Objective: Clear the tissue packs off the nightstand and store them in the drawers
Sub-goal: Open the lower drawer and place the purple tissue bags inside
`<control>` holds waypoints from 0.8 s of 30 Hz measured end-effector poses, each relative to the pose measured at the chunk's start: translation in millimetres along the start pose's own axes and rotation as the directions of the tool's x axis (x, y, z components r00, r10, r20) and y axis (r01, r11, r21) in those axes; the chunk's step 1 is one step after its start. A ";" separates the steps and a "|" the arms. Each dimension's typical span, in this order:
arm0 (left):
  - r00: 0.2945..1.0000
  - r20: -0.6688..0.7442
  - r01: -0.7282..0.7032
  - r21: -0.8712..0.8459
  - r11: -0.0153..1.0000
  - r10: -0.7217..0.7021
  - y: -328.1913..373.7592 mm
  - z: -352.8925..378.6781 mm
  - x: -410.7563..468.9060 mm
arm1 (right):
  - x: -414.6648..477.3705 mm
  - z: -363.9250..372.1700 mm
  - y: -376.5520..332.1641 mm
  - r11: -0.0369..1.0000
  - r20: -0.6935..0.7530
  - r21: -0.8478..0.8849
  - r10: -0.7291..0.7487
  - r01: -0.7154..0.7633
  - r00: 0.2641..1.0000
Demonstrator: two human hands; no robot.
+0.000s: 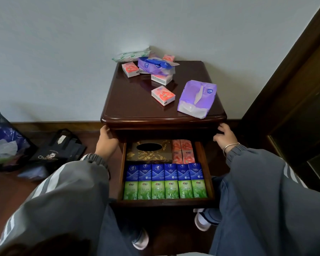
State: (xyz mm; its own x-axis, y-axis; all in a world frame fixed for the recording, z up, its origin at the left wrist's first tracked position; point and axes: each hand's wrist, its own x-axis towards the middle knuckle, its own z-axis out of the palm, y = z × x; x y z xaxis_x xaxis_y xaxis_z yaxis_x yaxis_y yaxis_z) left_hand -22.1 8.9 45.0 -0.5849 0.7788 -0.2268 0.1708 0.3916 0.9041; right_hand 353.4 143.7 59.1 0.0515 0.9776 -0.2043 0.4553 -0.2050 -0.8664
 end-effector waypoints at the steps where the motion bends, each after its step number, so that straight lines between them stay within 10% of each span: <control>1: 1.000 0.007 0.003 0.008 1.000 -0.003 0.2 -4.5 -1.8 | -0.8 -5.6 0.6 1.000 0.016 -0.008 0.010 -0.009 1.000; 8: 0.974 0.228 -0.062 0.250 0.966 0.003 7.8 -47.1 -29.0 | -21.6 -50.8 -5.6 0.917 0.196 -0.399 0.073 0.011 0.978; 12: 0.946 0.104 -0.271 0.776 0.570 0.307 27.0 -26.3 -59.3 | -62.5 -35.6 -22.5 0.778 0.039 -0.560 -0.319 0.285 0.947; 17: 0.842 0.379 -0.517 0.769 0.375 0.384 48.8 44.5 -84.7 | -88.9 21.5 -42.7 0.438 0.381 -0.703 -0.432 0.559 0.818; 24: 0.865 0.390 -0.490 0.792 0.363 0.315 58.3 54.7 -91.1 | -97.8 16.6 -34.1 0.374 0.448 -0.753 -0.311 0.541 0.838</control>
State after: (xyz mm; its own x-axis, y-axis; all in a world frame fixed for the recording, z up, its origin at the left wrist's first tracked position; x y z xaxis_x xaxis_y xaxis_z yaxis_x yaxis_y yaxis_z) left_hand 84.5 -12.4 98.6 -0.1426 0.9884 -0.0525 0.9770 0.1491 0.1526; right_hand 318.1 54.2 101.0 -0.4963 0.8616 -0.1062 0.8677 0.4886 -0.0910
